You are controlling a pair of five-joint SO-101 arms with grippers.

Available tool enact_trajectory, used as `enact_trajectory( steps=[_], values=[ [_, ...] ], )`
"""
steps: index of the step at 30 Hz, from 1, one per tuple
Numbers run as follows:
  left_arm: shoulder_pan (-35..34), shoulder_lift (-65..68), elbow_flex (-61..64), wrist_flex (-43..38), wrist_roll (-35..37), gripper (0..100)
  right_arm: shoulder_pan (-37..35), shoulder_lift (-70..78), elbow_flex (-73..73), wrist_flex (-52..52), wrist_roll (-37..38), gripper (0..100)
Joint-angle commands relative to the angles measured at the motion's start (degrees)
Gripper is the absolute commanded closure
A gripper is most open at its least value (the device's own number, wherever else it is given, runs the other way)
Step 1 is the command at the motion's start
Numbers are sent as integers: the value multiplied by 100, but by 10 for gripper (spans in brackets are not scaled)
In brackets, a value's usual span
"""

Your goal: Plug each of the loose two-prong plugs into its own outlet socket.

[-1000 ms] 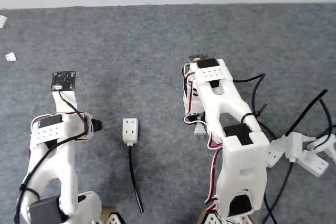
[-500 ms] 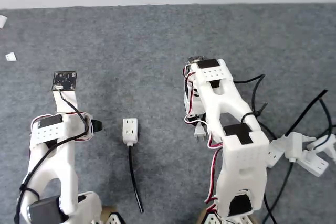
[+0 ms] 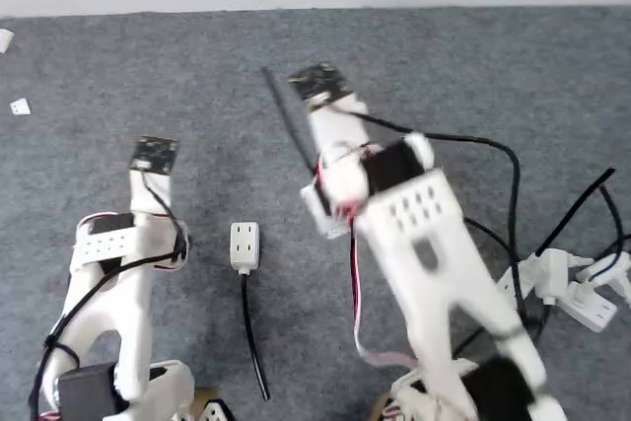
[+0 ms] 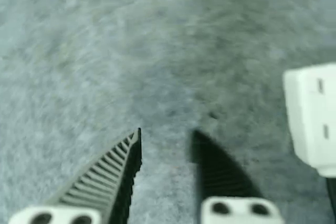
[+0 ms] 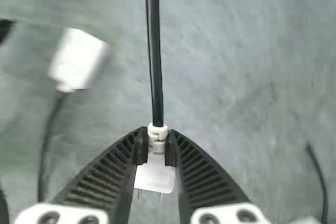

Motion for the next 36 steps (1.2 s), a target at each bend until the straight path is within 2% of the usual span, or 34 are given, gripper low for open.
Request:
enact_trajectory(
  steps=[1, 4, 8, 12, 21, 25, 31, 36],
  values=[
    [114, 53, -259, 132, -220, 979, -769, -646, -35, -110, 79, 991],
    [141, 53, -242, 158, -273, 989, -1305, -453, 70, -277, 26, 991],
    [149, 18, -242, 457, -985, 989, -1727, -84, 387, -778, -185, 991],
    [158, 9, -224, 510, -1152, 989, -1789, 224, 598, -1191, -334, 991],
    [396, -35, -154, 879, -1873, 989, -1815, 400, 580, -1235, -343, 991],
    [492, -756, 365, 774, -2084, 989, -1807, 409, 580, -1235, -343, 991],
    [844, -2585, 1578, 413, -2075, 989, -1807, 462, 589, -1314, -475, 991],
    [949, -2963, 1807, 413, -2075, 989, -1807, 462, 589, -1314, -492, 991]
  ],
)
